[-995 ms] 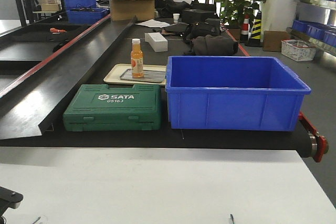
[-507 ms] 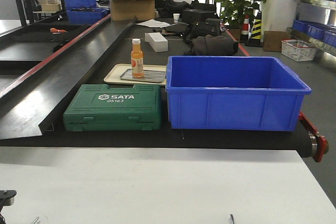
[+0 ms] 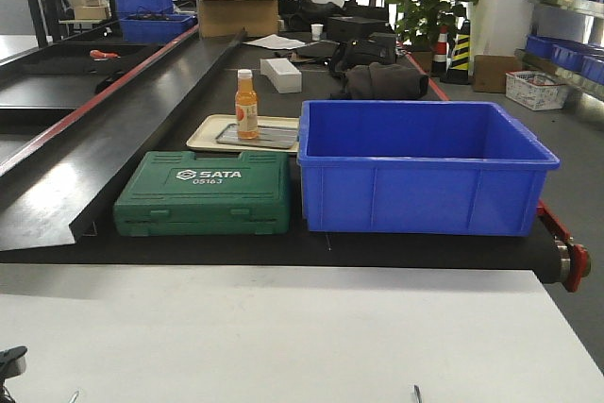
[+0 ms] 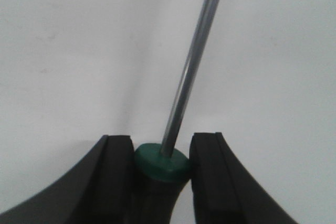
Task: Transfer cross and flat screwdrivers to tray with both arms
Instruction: 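Close the right gripper on the flat-head screwdriver handle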
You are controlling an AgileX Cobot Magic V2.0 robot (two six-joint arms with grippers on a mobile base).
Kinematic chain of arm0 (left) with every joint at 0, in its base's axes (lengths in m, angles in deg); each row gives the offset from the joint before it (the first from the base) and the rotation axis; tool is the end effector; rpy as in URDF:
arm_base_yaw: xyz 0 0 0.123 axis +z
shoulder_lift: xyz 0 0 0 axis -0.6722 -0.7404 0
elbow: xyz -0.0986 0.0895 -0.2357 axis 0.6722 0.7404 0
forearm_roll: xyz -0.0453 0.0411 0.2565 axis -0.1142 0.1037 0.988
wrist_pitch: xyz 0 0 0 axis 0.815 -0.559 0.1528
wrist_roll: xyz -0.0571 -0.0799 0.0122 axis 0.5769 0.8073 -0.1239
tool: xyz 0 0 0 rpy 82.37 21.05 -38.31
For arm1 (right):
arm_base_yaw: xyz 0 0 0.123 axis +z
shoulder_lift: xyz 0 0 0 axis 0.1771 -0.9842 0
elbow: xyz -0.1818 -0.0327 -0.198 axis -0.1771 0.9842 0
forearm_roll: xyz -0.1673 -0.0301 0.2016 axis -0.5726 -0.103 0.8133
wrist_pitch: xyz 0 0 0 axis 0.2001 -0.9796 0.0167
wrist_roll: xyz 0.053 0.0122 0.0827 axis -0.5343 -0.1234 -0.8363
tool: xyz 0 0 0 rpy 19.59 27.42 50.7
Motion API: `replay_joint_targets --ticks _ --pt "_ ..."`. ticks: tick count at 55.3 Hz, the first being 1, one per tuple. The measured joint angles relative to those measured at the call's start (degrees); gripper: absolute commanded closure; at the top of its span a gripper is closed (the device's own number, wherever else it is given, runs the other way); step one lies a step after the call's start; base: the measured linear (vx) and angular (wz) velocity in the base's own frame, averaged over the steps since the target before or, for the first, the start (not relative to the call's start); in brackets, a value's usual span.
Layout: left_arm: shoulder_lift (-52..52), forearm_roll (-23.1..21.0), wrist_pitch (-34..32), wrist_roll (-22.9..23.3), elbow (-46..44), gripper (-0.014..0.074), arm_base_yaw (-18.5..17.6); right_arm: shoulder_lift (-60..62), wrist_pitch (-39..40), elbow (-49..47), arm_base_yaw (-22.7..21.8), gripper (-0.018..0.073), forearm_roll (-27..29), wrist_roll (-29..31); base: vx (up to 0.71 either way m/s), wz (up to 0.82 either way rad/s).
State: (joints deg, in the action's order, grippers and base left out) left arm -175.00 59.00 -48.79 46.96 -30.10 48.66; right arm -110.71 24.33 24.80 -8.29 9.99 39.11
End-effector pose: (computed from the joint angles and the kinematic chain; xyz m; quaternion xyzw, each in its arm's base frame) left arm 0.3285 0.0142 0.1001 -0.0997 0.9838 -0.1142 0.0955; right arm 0.1998 0.0207 0.2619 -0.0058 0.9484 0.0829 0.3060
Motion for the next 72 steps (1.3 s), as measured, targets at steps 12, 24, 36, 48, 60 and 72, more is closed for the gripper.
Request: replay_joint_targets --ticks 12,24,36,48,60,72 --pt "6.27 -0.04 -1.01 0.11 0.0 0.0596 0.0 -3.85 -0.78 -0.32 0.0 0.0081 3.01 1.8 0.0 0.0" --pt "8.89 0.06 -1.66 0.23 0.0 0.0596 0.0 -4.88 1.05 -0.32 0.0 0.0079 4.1 2.12 0.0 0.0" --pt "13.56 0.06 -4.28 0.23 0.0 0.0596 0.0 -11.71 1.36 -0.96 0.0 0.0079 6.52 5.37 0.0 0.0" --pt "20.37 -1.02 -5.07 0.23 0.0 0.0596 0.0 -23.01 2.52 -6.67 5.26 0.0079 5.92 4.77 0.0 0.0" --pt "27.42 -2.9 -7.18 0.23 0.07 0.0596 -1.42 -34.24 4.13 -13.86 11.56 0.0079 -4.93 -11.45 0.0 0.0" --pt "31.15 -3.97 -7.7 0.23 0.07 0.0596 -3.58 -42.91 4.94 -19.44 15.82 0.0079 -8.79 -17.18 0.0 0.0"
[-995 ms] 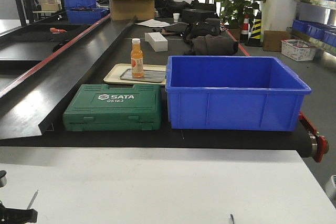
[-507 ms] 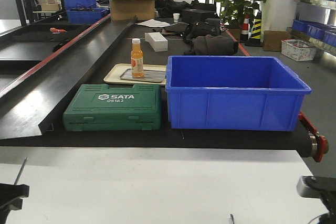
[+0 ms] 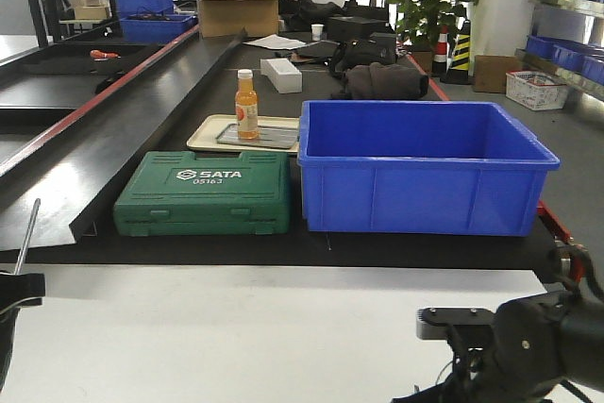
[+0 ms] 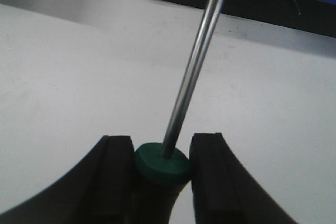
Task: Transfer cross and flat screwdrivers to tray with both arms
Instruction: 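Close the right gripper on the flat-head screwdriver handle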
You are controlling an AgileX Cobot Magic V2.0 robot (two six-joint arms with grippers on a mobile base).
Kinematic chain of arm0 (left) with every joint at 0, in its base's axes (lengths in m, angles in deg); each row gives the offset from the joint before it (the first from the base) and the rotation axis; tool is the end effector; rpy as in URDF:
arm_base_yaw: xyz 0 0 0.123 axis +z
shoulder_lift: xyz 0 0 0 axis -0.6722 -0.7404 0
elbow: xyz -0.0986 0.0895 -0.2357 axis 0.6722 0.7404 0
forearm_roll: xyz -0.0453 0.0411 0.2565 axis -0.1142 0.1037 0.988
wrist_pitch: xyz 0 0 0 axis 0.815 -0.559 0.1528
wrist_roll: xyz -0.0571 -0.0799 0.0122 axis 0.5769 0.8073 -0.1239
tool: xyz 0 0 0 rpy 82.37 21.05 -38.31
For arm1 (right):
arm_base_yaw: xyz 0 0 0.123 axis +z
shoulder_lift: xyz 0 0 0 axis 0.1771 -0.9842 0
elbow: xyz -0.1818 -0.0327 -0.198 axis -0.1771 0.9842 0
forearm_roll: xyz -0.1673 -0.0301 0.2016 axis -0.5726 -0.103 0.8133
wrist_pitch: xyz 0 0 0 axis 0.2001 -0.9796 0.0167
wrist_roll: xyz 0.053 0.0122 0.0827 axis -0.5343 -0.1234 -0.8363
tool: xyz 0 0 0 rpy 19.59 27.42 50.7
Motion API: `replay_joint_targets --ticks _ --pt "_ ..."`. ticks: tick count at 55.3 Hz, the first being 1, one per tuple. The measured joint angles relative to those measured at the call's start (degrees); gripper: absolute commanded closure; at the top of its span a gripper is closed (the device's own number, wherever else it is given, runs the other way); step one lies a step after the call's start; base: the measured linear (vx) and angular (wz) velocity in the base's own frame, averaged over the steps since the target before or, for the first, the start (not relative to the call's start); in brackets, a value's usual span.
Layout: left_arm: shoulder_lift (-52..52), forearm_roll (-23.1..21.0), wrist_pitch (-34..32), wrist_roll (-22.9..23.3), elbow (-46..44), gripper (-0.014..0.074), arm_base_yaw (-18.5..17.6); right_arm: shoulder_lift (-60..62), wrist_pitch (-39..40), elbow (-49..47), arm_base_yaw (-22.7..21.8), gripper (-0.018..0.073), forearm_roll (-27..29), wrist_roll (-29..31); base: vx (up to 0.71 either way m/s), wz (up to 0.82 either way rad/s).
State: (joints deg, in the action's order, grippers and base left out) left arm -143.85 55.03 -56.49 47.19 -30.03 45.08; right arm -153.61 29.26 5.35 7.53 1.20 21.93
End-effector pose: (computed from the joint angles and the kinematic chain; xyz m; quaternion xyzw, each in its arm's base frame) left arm 0.3028 -0.0060 0.2823 -0.0703 0.8987 -0.1291 0.4131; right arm 0.3205 0.1057 0.1607 -0.0269 0.9884 0.0568 0.1383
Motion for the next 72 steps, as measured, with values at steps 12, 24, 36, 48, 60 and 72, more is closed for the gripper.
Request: replay_joint_targets --ticks 12,24,36,48,60,72 --pt "0.23 0.0 0.06 0.0 0.11 0.0596 -0.41 -6.93 0.29 -2.47 2.31 0.0079 -0.44 -3.48 0.0 0.0" --pt "0.28 0.0 0.06 0.0 0.11 0.0596 -0.41 -9.95 1.63 -2.47 2.31 0.0079 -5.47 -10.13 0.0 0.0" --pt "0.28 0.0 0.06 -0.05 0.11 0.0596 -0.41 -12.11 3.5 -2.53 2.31 0.0079 -6.35 -11.13 0.0 0.0" --pt "0.28 0.0 0.06 -0.05 0.11 0.0596 -0.41 -13.81 3.56 -2.53 2.31 0.0079 -6.35 -11.13 0.0 0.0" --pt "0.28 0.0 0.06 -0.05 0.11 0.0596 -0.41 -15.05 3.6 -2.92 2.31 0.0091 -6.51 -11.13 0.0 0.0" --pt "0.28 0.0 0.06 -0.05 0.11 0.0596 -0.41 -15.05 3.64 -3.04 2.31 0.0219 -6.61 -11.13 0.0 0.0"
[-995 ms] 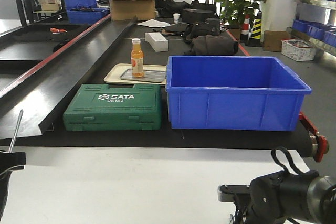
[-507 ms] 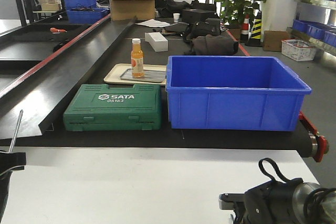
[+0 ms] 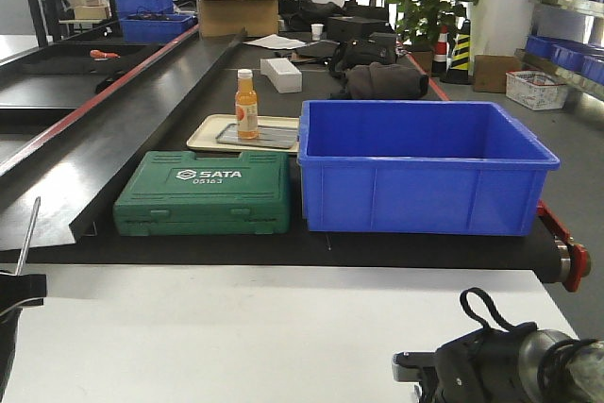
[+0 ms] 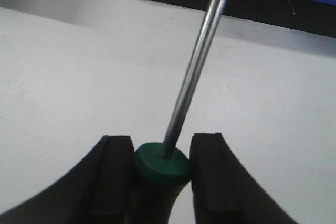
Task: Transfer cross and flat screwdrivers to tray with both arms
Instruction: 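Close the right gripper on the flat-head screwdriver handle, then lift both held screwdrivers upright off the table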
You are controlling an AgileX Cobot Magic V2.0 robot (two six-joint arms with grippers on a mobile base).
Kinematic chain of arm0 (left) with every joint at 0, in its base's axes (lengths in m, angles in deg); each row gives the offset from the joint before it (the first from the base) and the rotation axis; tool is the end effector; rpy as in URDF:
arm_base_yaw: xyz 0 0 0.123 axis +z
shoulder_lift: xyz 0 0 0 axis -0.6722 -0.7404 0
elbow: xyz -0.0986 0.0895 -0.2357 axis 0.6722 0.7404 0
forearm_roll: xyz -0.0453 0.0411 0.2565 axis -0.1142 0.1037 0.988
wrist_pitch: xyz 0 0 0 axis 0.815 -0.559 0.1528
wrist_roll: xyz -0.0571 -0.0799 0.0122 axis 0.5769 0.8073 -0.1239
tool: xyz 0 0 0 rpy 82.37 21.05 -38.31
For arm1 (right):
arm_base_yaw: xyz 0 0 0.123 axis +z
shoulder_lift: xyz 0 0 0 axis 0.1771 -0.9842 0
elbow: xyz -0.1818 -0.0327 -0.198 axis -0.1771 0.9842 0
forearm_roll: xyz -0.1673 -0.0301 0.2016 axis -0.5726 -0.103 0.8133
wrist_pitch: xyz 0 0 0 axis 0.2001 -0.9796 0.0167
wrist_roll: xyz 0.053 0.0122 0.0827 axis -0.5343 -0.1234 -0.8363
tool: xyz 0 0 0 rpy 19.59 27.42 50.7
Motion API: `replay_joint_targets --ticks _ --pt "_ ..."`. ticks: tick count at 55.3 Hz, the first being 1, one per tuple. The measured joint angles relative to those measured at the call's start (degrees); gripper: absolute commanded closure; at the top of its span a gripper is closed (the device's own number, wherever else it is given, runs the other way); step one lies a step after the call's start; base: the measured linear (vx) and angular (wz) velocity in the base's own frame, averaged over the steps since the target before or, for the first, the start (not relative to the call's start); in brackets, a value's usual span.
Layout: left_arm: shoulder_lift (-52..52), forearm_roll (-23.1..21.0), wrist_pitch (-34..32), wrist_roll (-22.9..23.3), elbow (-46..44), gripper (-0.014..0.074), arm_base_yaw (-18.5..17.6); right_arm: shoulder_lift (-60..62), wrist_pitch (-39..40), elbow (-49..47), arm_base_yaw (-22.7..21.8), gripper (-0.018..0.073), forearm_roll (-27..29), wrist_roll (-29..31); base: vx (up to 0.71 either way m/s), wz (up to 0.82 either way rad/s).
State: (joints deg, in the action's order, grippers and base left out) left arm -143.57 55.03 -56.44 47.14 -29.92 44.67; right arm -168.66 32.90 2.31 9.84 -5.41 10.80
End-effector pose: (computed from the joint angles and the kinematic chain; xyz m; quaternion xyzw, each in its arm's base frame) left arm 0.3017 -0.0082 0.2831 -0.0664 0.8986 -0.1306 0.4137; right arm 0.3364 0.1186 0.0833 0.0078 0.9969 0.0086 0.0783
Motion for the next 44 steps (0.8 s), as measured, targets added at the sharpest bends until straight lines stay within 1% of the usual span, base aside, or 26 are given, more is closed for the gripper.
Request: replay_joint_targets --ticks 10,19,29,30,37,44 --pt "0.0 0.0 0.0 -0.06 0.0 0.0596 0.0 0.0 -0.18 0.0 0.0 0.0386 0.05 0.0 0.0 0.0" --pt "0.0 0.0 0.0 -0.06 0.0 0.0596 0.0 0.0 -0.14 0.0 -0.05 0.0566 0.05 0.0 0.0 0.0" --pt "0.0 0.0 0.0 -0.06 0.0 0.0596 0.0 0.25 0.72 0.0 -0.05 0.0571 0.05 1.0 0.0 0.0" --pt "0.0 0.0 0.05 -0.67 0.0 0.0596 0.0 1.93 1.35 0.28 -0.05 0.0571 0.0 2.07 0.0 0.0" --pt "0.41 -0.14 0.73 -1.1 0.05 0.0596 0.0 8.41 1.87 0.35 -0.05 0.057 -0.97 2.68 0.0 0.0" --pt "2.08 -1.52 1.05 -2.16 0.11 0.0596 0.0 17.78 3.28 0.35 -0.05 0.0569 -3.2 2.91 0.0 0.0"
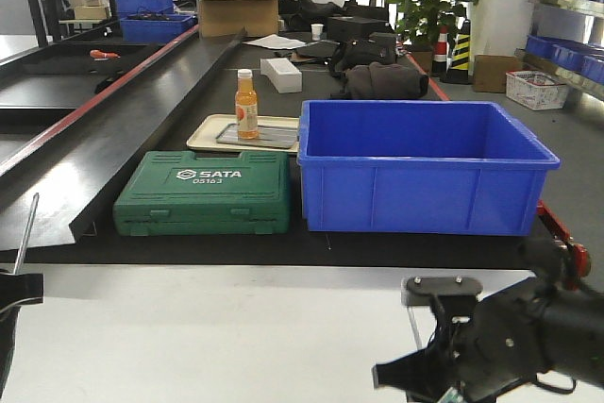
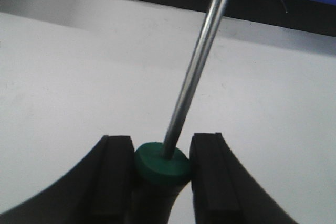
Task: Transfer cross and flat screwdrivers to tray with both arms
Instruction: 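Lift both held screwdrivers upright off the table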
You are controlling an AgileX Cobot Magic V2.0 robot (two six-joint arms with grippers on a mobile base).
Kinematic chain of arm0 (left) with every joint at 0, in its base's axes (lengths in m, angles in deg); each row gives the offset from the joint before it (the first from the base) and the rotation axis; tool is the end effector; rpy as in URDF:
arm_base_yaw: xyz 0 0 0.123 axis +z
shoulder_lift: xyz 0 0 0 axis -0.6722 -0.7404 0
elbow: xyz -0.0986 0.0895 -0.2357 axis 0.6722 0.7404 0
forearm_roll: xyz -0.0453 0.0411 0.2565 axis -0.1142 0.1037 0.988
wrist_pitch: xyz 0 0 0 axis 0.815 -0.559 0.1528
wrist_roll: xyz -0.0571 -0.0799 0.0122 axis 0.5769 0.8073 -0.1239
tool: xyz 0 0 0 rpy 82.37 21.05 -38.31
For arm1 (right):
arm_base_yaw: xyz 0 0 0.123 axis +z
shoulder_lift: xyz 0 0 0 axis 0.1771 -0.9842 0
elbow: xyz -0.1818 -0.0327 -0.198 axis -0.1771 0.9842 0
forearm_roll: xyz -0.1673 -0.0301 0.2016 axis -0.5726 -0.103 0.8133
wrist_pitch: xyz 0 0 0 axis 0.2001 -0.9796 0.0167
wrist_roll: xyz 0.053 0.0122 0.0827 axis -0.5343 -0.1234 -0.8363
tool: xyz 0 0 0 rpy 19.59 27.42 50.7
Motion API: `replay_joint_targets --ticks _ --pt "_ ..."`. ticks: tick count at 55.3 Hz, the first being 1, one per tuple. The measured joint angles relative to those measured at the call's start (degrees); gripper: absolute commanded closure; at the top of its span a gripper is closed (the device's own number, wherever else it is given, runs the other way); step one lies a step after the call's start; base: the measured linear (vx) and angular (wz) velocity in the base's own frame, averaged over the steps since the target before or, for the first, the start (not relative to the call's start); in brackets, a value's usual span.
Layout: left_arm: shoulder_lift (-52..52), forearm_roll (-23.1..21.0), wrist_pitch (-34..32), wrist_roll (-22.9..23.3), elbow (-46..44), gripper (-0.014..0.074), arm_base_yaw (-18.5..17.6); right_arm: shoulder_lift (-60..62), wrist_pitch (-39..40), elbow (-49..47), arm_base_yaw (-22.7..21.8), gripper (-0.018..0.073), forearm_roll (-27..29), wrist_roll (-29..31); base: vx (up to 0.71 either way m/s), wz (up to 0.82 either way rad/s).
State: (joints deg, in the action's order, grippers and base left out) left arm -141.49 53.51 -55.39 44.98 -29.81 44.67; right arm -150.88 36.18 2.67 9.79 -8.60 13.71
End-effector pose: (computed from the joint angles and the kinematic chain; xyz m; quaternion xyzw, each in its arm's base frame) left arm 0.2946 -0.0104 0.2926 -0.0530 0.8939 -0.1358 0.4239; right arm 0.3365 0.1155 0.1951 -0.0333 0.9658 0.0467 0.2529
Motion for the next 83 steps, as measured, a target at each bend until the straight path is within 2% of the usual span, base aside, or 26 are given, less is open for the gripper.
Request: replay_joint_targets --ticks 15,31,35,40,53,83 --pt "5.7 -8.51 0.0 -5.87 0.0 0.0596 0.0 18.25 2.15 0.22 0.0 0.0568 -2.54 0.0 0.0 0.0" --pt "9.82 -21.32 -0.21 -18.12 0.05 0.0596 0.0 30.4 2.68 0.3 0.0 0.0568 -4.7 0.69 0.0 0.0" --pt "10.02 -24.88 -0.21 -20.58 -0.15 0.0596 0.0 32.47 2.83 0.41 0.0 0.0567 -4.82 1.61 0.0 0.0" --pt "10.02 -27.29 0.26 -22.71 -1.44 0.0595 0.0 34.53 2.83 0.47 0.0 0.0567 -4.82 1.97 0.0 0.0" --pt "10.28 -28.64 0.66 -24.4 -7.67 0.0595 0.0 35.99 3.22 0.47 0.0 0.0567 -4.82 2.03 0.0 0.0" --pt "10.34 -28.71 1.73 -24.51 -7.79 0.0594 0.0 35.99 3.51 0.52 0.0 0.0567 -4.82 2.15 0.0 0.0"
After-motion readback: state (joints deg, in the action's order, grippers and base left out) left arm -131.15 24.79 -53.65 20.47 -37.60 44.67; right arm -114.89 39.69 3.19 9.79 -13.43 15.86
